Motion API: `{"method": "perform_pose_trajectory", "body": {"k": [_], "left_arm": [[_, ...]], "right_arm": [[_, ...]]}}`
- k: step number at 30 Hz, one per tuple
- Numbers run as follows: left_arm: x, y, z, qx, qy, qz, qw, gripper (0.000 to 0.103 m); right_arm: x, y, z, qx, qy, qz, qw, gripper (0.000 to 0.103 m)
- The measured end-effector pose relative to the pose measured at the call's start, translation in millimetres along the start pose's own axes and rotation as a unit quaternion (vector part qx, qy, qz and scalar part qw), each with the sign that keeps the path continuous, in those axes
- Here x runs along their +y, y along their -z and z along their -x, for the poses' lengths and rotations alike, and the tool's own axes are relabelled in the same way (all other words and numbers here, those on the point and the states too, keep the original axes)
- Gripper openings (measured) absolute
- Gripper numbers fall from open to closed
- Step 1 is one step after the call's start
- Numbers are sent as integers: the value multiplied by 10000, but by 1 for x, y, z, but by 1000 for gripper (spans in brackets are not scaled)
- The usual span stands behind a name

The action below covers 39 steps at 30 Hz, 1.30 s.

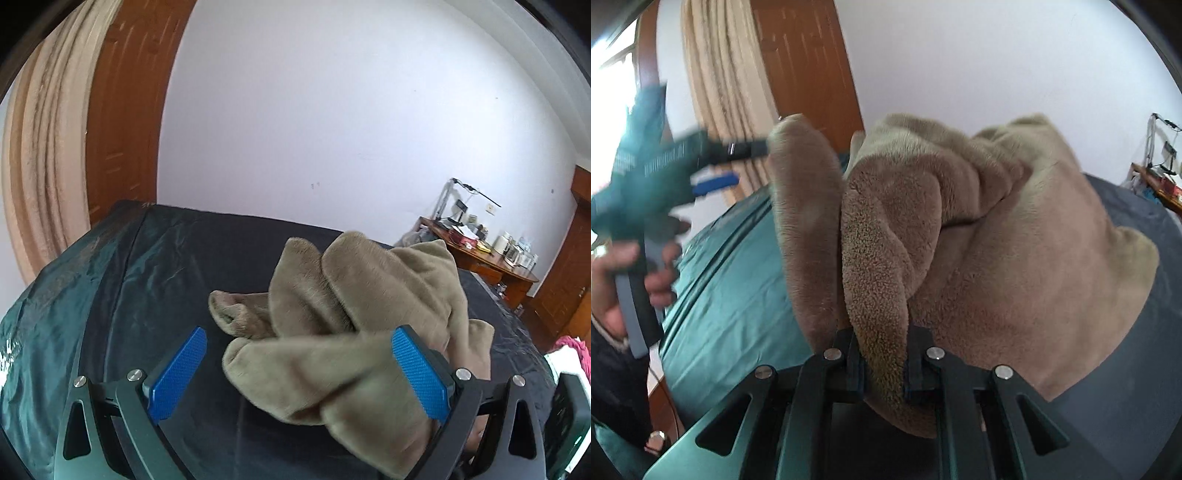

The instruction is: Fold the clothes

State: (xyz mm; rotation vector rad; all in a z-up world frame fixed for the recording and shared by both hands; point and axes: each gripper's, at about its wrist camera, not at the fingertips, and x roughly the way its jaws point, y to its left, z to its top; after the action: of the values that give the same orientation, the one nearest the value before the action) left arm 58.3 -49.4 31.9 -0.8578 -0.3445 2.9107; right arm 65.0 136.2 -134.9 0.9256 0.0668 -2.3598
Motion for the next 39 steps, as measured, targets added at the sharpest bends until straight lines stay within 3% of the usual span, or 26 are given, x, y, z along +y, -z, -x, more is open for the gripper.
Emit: {"method": "perform_pose_trajectory", "body": {"k": [6,11,14,16,17,25,35,38,39], "left_arm": [[-20,0,-1,-13,-54,-233,9997,102],[-29,18,-35,476,-134,-268,9984,102],[-22,26,-49,651,-163,-279,9974,102],[-17,30,-53,678,-193,-269,9972,102],[-15,32,-55,691,-208,-261,9970,102],[15,38,-61,781,-258,54,9966,102],[33,38,-63,841,-158,160,9962,102],[33,39,-66,888,-140,139,9959,102],[33,39,-67,905,-137,130,9957,102]], "right_arm": [[18,22,-2,272,-174,360,9988,18],[15,24,-1,257,-306,294,9988,22],[10,18,3,130,-285,188,9993,48],[6,12,9,-51,-164,142,9998,74],[1,9,13,-163,-100,119,9997,75],[-43,-43,9,-507,-37,-463,9976,76],[-80,-96,-63,-361,508,-752,9952,76],[-94,-105,-91,-171,502,-951,9941,75],[-96,-106,-98,-94,438,-977,9942,69]]}}
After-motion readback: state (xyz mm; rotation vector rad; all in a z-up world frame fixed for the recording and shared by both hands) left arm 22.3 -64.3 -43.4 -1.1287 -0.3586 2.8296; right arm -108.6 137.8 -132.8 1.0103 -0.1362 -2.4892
